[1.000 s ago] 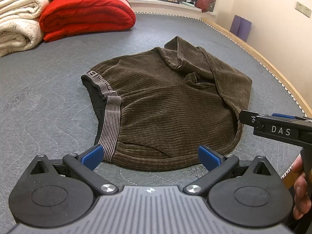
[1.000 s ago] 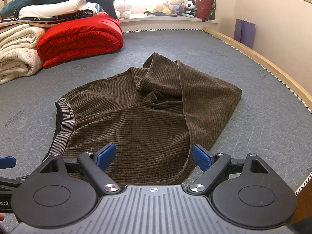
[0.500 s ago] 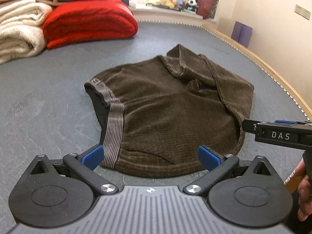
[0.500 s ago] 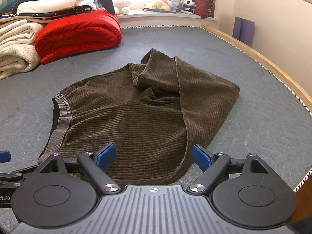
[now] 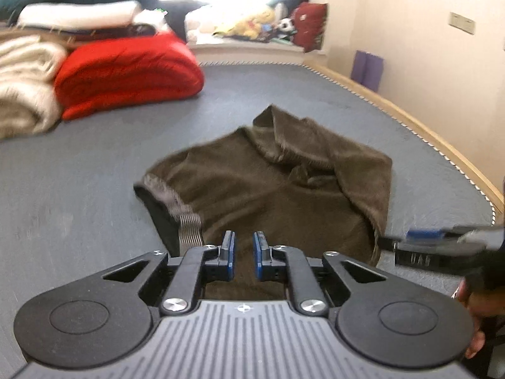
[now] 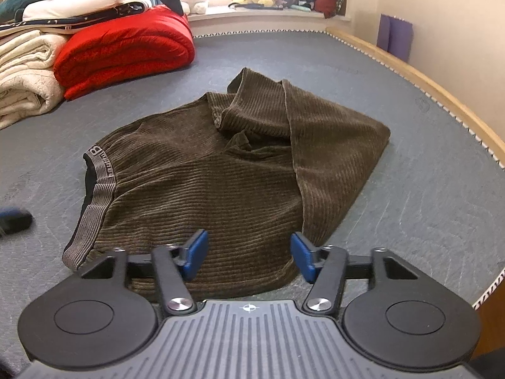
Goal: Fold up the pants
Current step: 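Close left gripper on grey waistband while right gripper pinches waistband beside it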
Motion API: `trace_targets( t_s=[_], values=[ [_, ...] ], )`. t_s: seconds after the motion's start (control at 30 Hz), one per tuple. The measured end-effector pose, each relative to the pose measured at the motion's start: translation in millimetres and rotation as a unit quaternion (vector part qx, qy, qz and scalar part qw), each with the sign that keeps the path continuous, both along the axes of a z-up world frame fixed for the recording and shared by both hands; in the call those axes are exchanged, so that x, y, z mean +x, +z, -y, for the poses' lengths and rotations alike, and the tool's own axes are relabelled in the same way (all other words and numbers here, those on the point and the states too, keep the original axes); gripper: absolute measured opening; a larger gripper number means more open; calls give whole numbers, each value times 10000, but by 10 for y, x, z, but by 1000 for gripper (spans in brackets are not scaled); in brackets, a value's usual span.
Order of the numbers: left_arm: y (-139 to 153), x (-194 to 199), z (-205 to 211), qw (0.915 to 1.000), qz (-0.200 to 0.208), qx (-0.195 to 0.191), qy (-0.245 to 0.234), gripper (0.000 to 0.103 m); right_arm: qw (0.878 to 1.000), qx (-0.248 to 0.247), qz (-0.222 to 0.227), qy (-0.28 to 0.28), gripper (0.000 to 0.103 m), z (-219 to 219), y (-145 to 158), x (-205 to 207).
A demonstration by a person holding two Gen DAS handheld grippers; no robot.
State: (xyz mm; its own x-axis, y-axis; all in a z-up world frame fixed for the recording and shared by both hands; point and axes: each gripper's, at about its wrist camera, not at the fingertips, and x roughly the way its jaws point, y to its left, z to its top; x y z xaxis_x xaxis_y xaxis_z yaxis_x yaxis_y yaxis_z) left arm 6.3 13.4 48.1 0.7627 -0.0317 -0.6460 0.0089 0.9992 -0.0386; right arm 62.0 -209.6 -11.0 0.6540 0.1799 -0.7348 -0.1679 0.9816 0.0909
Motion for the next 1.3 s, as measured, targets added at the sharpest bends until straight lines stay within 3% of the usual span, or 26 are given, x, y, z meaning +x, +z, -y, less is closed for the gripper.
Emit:
trace_targets(
  t_s=[0.13,0.27,0.3,0.33,0.37,0.4,0.47,0.53,0.6,0.7,0.83,0.9,1.1,1.17,1.3],
  values=[
    [193,297,-262,9990,110,-27,-432,13,9998,65,59,164,42,-80,20,2],
    [-43,532,-580,9972,481,217,-521,13,9989,228,89,401,42,-199,15,10],
    [-187,612,-688,9991,233,96,-335,13,9983,244,93,528,42,-267,2,4],
    [-329,735,-797,9995,-287,-105,-37,13,9977,232,70,640,42,-335,-9,-1],
    [-449,858,-932,9950,-807,-461,355,14,9967,236,36,771,42,-410,-23,-11],
    [-515,927,-1036,9897,-1006,-843,570,14,9952,251,5,944,42,-500,-36,-26],
    [-621,1043,-1194,9785,-1209,-1468,794,17,9915,163,18,1291,42,-703,-52,-68],
    [-702,1150,-1266,9728,-1358,-1650,898,22,9855,-31,53,1697,44,-939,-83,-105],
    [-796,1252,-1318,9648,-1503,-1923,983,38,9787,-196,45,2045,48,-1141,-134,-127],
    [-947,1387,-1393,9521,-1737,-2267,1095,51,9687,-471,-28,2437,53,-1428,-258,-138],
    [-1176,1606,-1520,9443,-1991,-2330,1197,57,9573,-814,-113,2772,63,-1694,-428,-102],
    [-1306,1707,-1558,9392,-2159,-2371,1226,70,9530,-955,-210,2867,69,-1822,-542,-42],
    [-1671,1924,-1564,9274,-2588,-2408,1225,75,9355,-1334,-495,3236,71,-2093,-866,28],
    [-1754,1973,-1512,9266,-2666,-2390,1151,75,9303,-1499,-516,3308,71,-2154,-942,25],
    [-1801,2019,-1391,9383,-2503,-2198,924,82,9289,-1517,-443,3348,71,-2194,-984,9]
  ],
)
